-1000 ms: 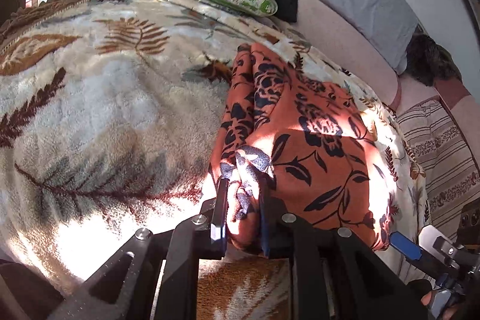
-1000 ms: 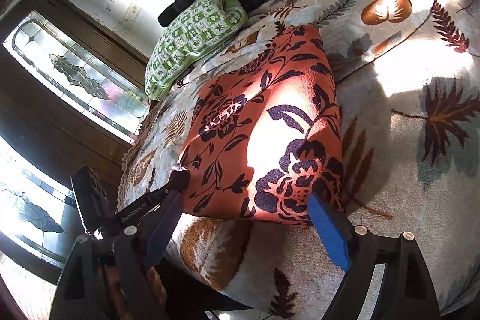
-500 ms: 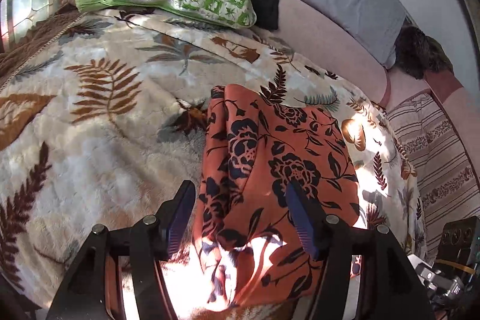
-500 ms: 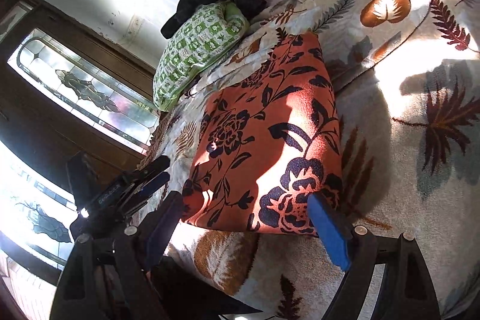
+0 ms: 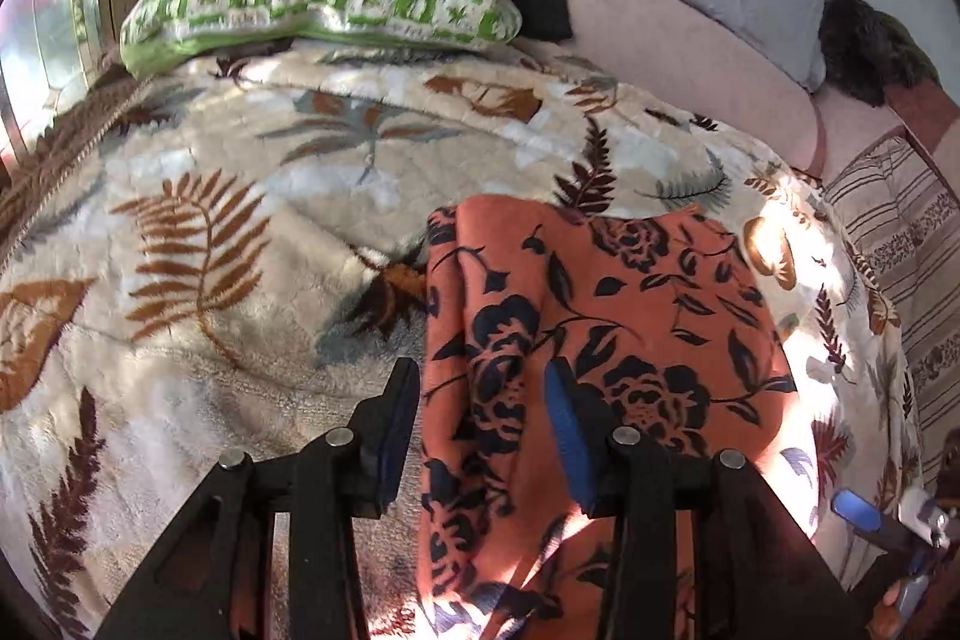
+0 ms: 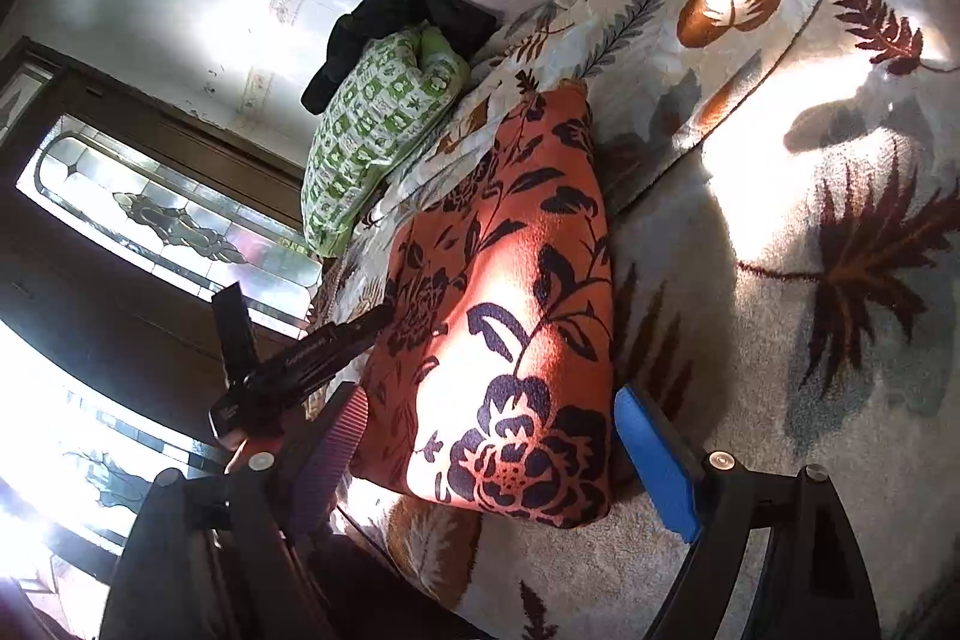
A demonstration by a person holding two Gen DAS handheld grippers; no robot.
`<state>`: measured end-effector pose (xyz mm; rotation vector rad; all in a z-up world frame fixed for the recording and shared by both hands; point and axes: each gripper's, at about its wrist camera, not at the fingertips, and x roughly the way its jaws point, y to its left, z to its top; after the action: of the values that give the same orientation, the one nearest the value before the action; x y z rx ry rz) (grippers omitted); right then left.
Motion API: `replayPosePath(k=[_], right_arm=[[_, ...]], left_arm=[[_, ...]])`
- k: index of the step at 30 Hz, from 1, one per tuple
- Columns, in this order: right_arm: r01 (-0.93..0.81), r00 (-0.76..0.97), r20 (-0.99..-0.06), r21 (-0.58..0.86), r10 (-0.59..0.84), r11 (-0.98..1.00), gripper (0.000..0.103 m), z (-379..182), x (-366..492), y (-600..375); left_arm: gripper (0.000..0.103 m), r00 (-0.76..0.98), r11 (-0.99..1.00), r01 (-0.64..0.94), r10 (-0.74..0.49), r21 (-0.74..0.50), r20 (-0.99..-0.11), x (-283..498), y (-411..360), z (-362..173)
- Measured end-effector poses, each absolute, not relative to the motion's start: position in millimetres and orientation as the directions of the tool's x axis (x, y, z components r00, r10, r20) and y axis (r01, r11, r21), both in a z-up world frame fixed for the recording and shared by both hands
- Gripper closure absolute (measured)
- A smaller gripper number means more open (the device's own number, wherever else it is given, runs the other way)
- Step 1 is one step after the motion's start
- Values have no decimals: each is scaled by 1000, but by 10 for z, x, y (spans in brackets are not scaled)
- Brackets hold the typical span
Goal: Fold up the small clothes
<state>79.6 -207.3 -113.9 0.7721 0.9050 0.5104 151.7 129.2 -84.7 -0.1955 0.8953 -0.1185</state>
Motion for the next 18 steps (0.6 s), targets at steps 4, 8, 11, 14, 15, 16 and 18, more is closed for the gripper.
replayPosePath(k=[4, 8, 11, 14, 15, 16, 18], right_arm=[[-30, 504, -485, 816, 714, 577, 16, -1251, 1127, -2253], [86, 369, -435, 896, 821, 436, 16, -1671, 1527, -2152], [41, 270, -529, 841, 805, 539, 56, -1636, 1611, -1845], [-53, 302, -624, 744, 721, 666, 64, -1358, 1536, -1656], [-81, 314, -663, 695, 680, 715, 64, -1324, 1523, -1607], [-105, 306, -718, 627, 625, 772, 64, -1360, 1529, -1533], [-82, 271, -759, 595, 592, 800, 51, -1533, 1584, -1492]], left_arm=[[54, 631, 974, 136, -227, -182, -741, 1389, 1009, -806], [51, 567, 986, 78, -167, -149, -807, 1567, 1022, -1242], [51, 568, 988, 97, -155, -121, -808, 1559, 1011, -1202], [51, 577, 979, 99, -202, -178, -791, 1536, 1114, -1236], [51, 585, 979, 101, -204, -179, -785, 1520, 1111, -1251], [51, 593, 980, 107, -198, -168, -780, 1499, 1086, -1258], [51, 613, 981, 120, -193, -151, -766, 1446, 1074, -1271]])
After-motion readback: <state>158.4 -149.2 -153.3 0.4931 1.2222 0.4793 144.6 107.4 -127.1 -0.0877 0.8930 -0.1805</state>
